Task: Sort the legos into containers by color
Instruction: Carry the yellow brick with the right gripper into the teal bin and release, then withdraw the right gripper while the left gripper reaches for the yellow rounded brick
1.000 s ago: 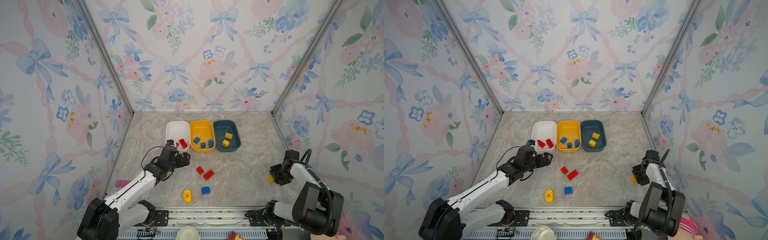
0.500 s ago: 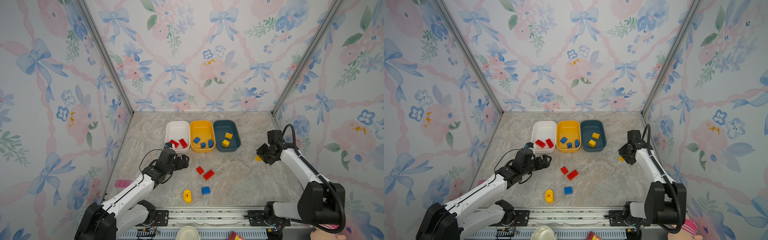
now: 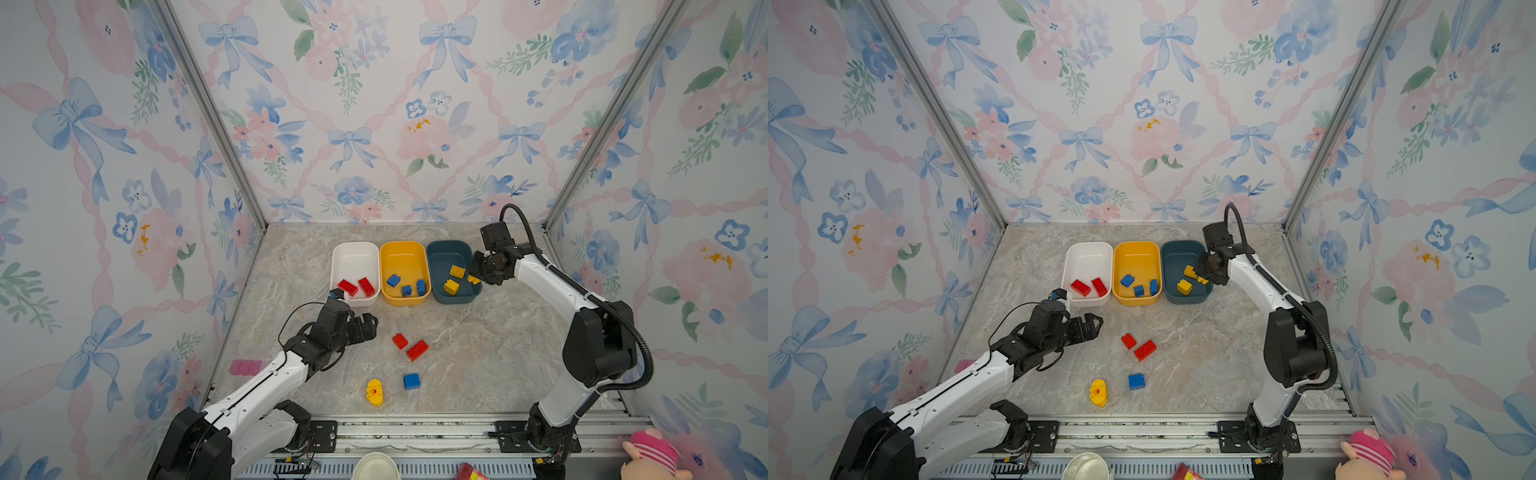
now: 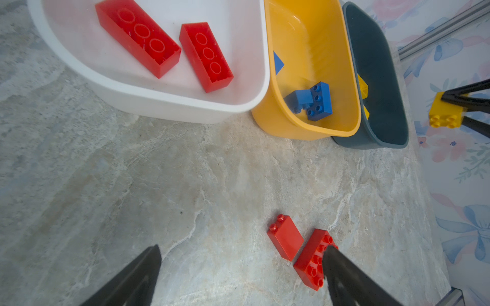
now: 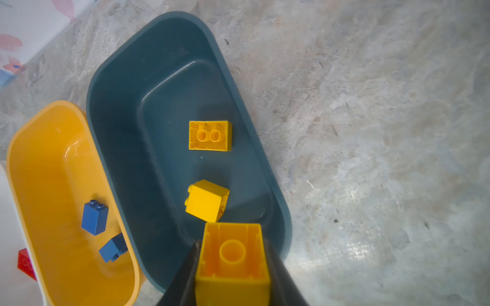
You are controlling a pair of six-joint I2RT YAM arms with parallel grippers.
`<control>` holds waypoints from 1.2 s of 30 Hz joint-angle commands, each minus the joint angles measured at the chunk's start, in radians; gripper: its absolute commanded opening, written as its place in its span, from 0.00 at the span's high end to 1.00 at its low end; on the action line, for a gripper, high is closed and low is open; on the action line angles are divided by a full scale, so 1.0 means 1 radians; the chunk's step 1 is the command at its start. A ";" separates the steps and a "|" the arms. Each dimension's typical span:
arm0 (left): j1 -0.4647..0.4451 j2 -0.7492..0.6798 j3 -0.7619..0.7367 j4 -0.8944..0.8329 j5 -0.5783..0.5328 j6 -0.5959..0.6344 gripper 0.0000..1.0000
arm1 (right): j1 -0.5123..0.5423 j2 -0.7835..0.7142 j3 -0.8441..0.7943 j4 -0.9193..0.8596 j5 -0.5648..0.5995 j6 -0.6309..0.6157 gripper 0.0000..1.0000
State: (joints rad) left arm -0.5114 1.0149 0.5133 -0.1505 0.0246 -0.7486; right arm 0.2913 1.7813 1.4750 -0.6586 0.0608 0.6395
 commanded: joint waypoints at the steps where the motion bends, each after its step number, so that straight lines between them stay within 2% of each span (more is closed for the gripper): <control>1: -0.006 -0.019 -0.012 0.004 0.011 -0.014 0.03 | 0.027 0.081 0.095 -0.041 0.034 -0.136 0.72; 9: -0.006 -0.037 -0.027 0.004 0.012 -0.028 0.03 | 0.050 0.246 0.251 -0.108 0.103 -0.278 0.72; 20: -0.019 -0.047 -0.047 0.001 0.011 -0.049 0.03 | 0.059 0.277 0.252 -0.189 0.144 -0.310 0.69; 27: -0.048 -0.043 -0.049 -0.003 -0.007 -0.063 0.02 | 0.065 0.241 0.220 -0.184 0.157 -0.314 0.48; 36: -0.114 -0.044 -0.026 -0.087 -0.069 -0.098 0.02 | 0.080 0.162 0.177 -0.182 0.150 -0.310 0.38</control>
State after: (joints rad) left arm -0.6086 0.9760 0.4805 -0.1772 -0.0044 -0.8215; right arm 0.3576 2.0182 1.6726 -0.8135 0.1989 0.3283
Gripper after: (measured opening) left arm 0.975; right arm 0.616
